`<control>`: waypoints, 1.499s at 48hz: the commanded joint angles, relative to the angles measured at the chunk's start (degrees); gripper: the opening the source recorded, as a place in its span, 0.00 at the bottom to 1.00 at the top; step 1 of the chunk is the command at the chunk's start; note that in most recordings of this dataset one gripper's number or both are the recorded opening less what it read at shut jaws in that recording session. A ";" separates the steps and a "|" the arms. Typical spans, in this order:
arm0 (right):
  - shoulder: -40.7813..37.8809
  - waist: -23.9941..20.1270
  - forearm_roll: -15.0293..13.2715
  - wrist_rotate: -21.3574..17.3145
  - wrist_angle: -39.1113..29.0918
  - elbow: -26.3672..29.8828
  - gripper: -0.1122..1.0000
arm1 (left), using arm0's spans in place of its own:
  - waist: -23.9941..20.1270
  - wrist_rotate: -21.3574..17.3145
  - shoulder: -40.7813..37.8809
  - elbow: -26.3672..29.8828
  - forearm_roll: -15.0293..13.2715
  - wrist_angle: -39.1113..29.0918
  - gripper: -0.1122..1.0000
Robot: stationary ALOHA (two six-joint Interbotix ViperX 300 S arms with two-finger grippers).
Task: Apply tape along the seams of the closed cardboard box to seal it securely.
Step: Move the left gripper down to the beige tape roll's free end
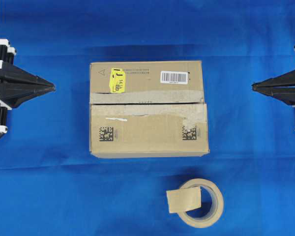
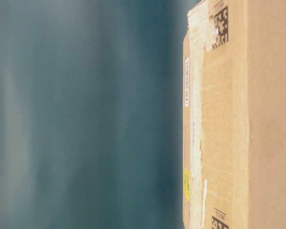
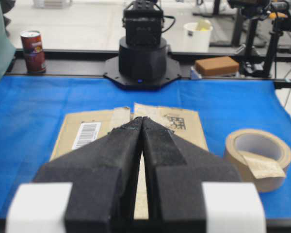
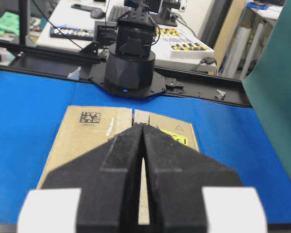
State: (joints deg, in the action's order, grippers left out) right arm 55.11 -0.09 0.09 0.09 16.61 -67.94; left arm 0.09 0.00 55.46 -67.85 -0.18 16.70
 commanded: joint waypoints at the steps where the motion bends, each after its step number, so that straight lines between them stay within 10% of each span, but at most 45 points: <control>1: -0.62 -0.18 0.09 -0.35 0.26 1.85 0.12 | 1.41 -0.97 -0.79 1.14 -0.70 -0.62 0.10; 34: -0.88 -0.18 0.79 -0.44 -0.97 2.29 0.12 | 15.82 -25.31 -11.78 3.43 -0.70 10.11 0.11; 48: -1.49 -0.18 0.79 -0.35 -0.79 2.37 0.12 | 21.80 -45.00 -25.40 7.65 -0.79 11.95 0.76; 58: -1.58 -0.18 0.70 -0.26 -0.97 2.37 0.12 | 23.64 -55.72 -39.38 15.38 -1.41 11.87 0.62; 72: -2.29 -0.18 0.62 -0.18 -1.05 2.20 0.12 | 24.08 -60.73 -55.28 25.84 -1.85 11.43 0.61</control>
State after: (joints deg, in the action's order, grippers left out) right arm 53.17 -0.26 0.70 -0.26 15.21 -67.41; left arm 23.99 -60.47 2.55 -45.35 -1.85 27.95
